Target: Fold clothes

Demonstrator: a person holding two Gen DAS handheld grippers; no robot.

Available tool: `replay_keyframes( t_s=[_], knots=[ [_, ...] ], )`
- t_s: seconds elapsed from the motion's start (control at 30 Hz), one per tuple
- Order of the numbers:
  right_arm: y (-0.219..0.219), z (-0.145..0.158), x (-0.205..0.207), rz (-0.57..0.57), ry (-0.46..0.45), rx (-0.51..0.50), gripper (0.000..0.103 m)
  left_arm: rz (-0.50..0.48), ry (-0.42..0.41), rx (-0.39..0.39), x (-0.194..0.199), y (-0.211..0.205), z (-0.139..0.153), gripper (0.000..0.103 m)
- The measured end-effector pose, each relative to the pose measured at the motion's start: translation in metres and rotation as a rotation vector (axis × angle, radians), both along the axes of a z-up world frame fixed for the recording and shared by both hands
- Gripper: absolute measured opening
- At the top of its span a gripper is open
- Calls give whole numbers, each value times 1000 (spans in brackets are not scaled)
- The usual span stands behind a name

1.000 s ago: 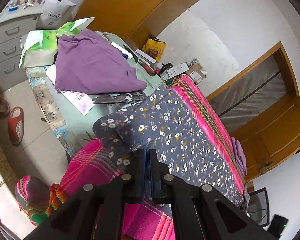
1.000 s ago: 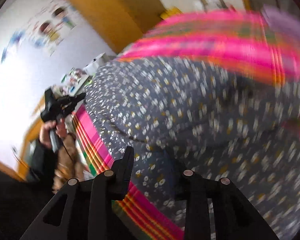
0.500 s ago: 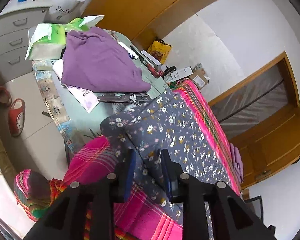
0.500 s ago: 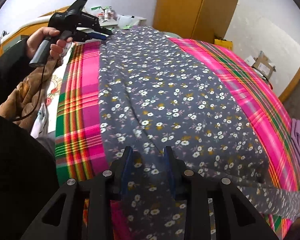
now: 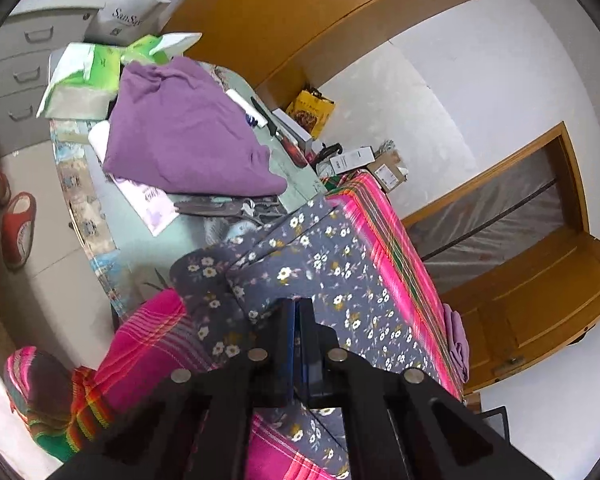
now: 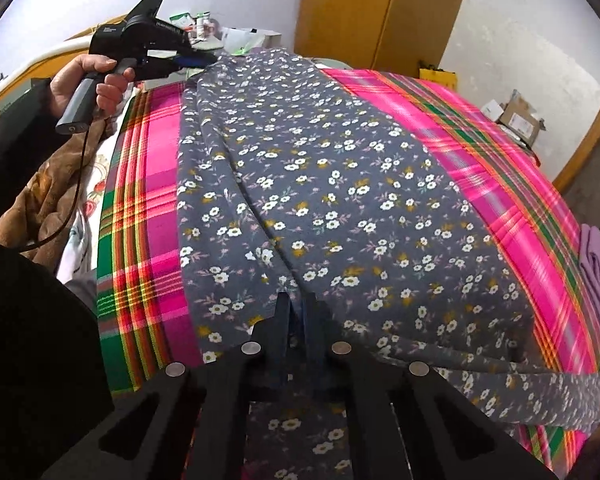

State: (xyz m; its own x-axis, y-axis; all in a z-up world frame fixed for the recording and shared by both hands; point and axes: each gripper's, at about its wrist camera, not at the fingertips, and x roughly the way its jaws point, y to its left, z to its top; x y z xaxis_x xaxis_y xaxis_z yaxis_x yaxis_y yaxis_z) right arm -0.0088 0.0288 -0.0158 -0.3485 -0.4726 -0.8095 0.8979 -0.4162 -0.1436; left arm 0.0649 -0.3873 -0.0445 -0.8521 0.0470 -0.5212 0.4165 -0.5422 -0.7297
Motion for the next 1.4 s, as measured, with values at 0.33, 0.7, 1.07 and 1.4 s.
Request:
replay_keyframes(
  t_s=[0.33,0.7,1.07,1.4],
  knots=[
    [-2,24,14,36,11,-67,4,29,33,-74,11,-14,26,2],
    [-9,11,24,104,-87,-66,4,5,5,-79,21,-18,11,2],
    [4,25,13,52,-89,-156,25,10,-107,-110,26,-23,-1,3],
    [-22,5,9,90,-79,-116,33,-160,-60,-200,8,44,26,3]
  ],
)
